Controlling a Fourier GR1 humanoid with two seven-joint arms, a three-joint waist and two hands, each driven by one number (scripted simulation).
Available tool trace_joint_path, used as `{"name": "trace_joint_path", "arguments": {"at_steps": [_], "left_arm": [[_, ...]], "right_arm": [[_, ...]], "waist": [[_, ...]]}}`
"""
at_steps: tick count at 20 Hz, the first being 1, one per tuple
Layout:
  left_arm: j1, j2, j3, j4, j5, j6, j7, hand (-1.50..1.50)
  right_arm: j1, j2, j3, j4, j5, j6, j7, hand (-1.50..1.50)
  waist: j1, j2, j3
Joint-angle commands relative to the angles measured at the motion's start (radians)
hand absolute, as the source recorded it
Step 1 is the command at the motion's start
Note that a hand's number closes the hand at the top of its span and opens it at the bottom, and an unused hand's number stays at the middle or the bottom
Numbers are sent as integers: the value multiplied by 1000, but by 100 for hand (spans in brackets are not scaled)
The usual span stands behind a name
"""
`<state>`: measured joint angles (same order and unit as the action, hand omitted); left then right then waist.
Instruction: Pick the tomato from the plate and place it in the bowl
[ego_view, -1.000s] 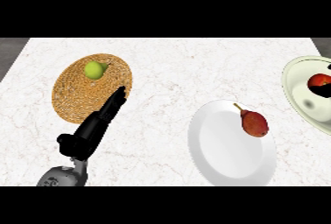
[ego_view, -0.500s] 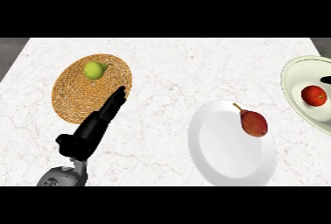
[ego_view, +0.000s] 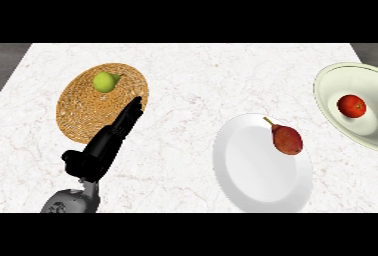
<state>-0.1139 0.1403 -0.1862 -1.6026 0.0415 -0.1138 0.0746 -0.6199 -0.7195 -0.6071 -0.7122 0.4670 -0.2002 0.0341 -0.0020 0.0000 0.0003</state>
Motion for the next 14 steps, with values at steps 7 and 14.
{"name": "trace_joint_path", "arguments": {"at_steps": [7,14], "left_arm": [[2,-3,18,2,-13,-2,3,0],[12,4,22,-50,-3,-25,24,0]], "right_arm": [[272,-169,-269,35,-249,152,-200,-150],[423,-282,-366,272,-334,346,-429,-150]], "waist": [[-11,-2,0],[1,0,3]]}}
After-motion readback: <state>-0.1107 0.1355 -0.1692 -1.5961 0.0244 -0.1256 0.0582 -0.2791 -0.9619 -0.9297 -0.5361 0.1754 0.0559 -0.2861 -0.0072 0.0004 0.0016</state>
